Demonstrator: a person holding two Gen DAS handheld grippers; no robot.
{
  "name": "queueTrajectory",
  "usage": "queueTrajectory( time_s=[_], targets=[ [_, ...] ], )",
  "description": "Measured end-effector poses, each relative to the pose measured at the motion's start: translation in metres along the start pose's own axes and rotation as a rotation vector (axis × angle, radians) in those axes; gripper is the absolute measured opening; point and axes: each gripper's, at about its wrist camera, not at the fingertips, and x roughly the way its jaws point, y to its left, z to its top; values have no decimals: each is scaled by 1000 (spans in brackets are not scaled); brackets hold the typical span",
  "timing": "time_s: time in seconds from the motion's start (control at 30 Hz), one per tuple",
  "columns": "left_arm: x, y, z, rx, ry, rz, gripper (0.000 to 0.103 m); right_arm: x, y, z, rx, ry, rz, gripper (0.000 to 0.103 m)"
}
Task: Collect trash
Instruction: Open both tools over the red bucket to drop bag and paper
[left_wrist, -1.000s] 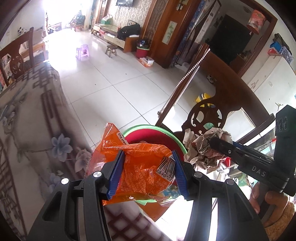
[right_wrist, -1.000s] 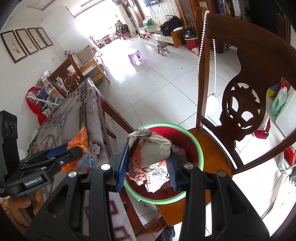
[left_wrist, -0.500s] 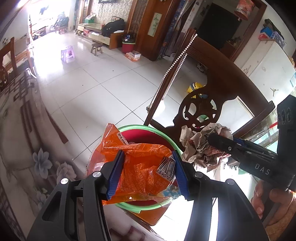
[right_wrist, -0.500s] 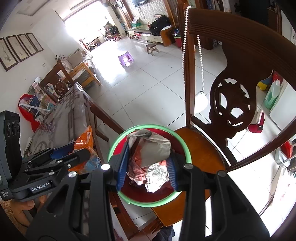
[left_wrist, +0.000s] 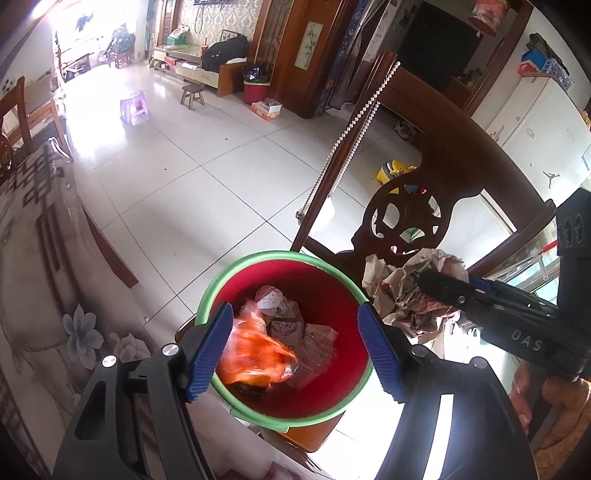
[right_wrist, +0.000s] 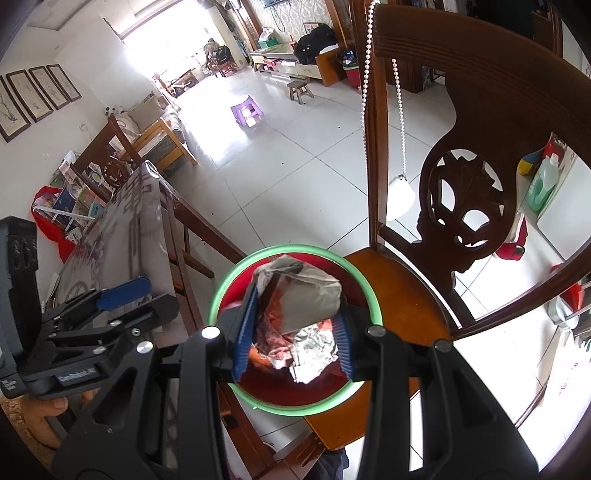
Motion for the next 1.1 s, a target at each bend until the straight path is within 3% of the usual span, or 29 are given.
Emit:
queueTrajectory(
  time_s=[0.23,0.97,1.03,1.1],
  targets=[
    [-25,9,-1,-23,-53,32,75,9,9,-3,-25,22,0,37],
    [-106,56,-31,-173,-187,141,81,45,49,-17,-154,83,-26,40],
    [-109,58,-34,-175,-188,142,81,46,52,-19,-161,80,-42,46],
    [-112,60,-37,-175,-189,141,81,46,52,-21,-155,70,-63,62]
  ],
)
